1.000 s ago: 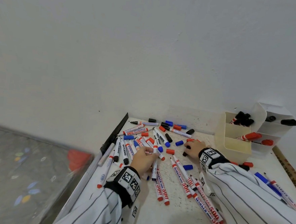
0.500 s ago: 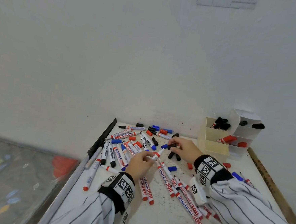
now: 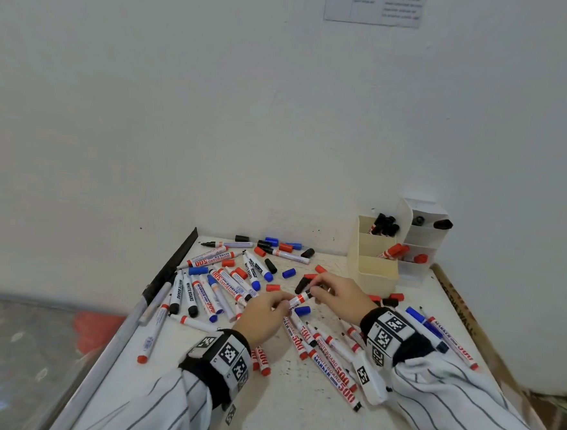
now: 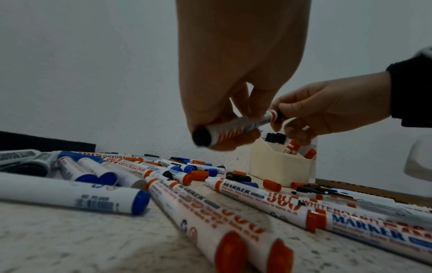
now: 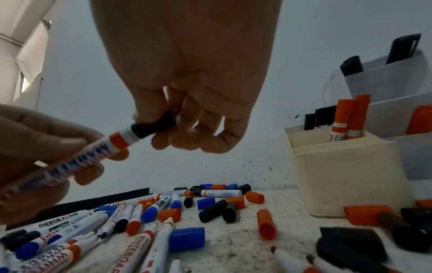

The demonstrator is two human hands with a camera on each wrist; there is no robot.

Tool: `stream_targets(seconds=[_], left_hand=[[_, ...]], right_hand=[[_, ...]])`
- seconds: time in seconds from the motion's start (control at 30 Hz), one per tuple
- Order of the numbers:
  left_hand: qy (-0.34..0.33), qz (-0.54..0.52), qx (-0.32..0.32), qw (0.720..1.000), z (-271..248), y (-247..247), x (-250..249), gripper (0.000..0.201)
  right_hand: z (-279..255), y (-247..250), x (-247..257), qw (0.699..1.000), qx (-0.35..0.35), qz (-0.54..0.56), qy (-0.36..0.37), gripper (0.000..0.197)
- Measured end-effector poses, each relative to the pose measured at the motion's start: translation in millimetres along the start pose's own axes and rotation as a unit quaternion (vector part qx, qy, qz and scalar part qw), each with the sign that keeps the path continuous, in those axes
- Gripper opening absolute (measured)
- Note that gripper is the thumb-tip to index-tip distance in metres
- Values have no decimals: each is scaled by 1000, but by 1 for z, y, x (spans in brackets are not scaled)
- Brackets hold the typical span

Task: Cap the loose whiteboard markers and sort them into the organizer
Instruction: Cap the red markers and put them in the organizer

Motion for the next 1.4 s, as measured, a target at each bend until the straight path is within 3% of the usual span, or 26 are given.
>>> stream_targets(seconds=[0.2,0.33,0.47,0.63,0.73,0.87,0.97,1.07,1.17,1.4], left_hand=[[-74,97,-16,992,-10,-7,-33,26],[-106,181,-30,977,-15,-15,-48,30],[-112,103,29,988,-11,-36,-55,27],[-19,-93,145,985,-11,-65,-46,26],[14,-137,190,972,-11,-77,-41,26],[11,-106,173,979,0,-80,-36,22],[46,18,112,992,12,-74,-21,34],[147,139,83,976,14,-68,9,33],[217,180,150,948,6,-82,34,38],[282,51,195,938,7,-103,48,32]], right_hand=[[-21,20,-11,988,-110,95,-56,48],[-34,21,-19,979,-123,137,-82,48],[-50,24,-24,971,-153,166,-82,43],[-65,23,-29,974,-150,161,-49,41],[-69,23,-33,978,-142,147,-34,40],[-64,28,-37,988,-116,94,-34,35],[-60,43,-40,993,-109,15,-45,31],[-65,76,-49,983,-173,11,-57,29],[-74,114,-56,966,-251,28,-55,21],[-76,170,-77,924,-374,8,-74,21]])
Point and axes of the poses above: each hand's wrist, its own z-axis towards the middle knuckle, its own y-axis out of the back of the hand, x = y × z, the point moved 10 cm from there along z, towards the middle knuckle, and after that the axes turned 9 degrees about x, right-handed, at the moved point
